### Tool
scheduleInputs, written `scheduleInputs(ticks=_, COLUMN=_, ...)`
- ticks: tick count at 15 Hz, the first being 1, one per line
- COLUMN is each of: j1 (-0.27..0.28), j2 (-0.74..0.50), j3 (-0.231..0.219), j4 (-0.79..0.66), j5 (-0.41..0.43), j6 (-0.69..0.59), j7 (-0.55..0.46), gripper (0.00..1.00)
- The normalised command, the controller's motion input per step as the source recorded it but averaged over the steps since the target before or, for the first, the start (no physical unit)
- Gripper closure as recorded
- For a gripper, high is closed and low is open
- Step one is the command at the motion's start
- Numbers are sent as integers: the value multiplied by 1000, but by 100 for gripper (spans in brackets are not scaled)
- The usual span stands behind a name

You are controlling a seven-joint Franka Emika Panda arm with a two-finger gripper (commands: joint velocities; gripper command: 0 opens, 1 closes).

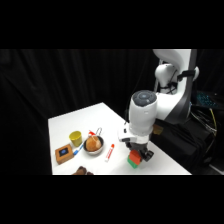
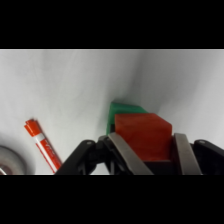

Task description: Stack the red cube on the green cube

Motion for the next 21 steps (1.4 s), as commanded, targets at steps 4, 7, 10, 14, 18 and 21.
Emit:
scheduleInputs(ticks=4, j1=22, j2=-254, j3=-27, j4=-190, j5=-26, j6=49, j7=49, gripper=0)
scheduleInputs(ticks=7, j1=38, j2=-292, j3=-35, j4=-188, j5=-53, j6=-33, j7=92, gripper=0)
scheduleInputs(ticks=10, j1=50, j2=-352, j3=-39, j4=-202, j5=-80, j6=-81, j7=147, gripper=0)
scheduleInputs(ticks=14, j1=55, j2=-445, j3=-25, j4=-227, j5=-112, j6=-151, j7=176, gripper=0)
scheduleInputs(ticks=18, j1=7, j2=-489, j3=21, j4=-182, j5=-93, j6=-273, j7=154, gripper=0)
scheduleInputs(ticks=21, j1=-73, j2=-435, j3=59, j4=-83, j5=-10, j6=-300, j7=59, gripper=0)
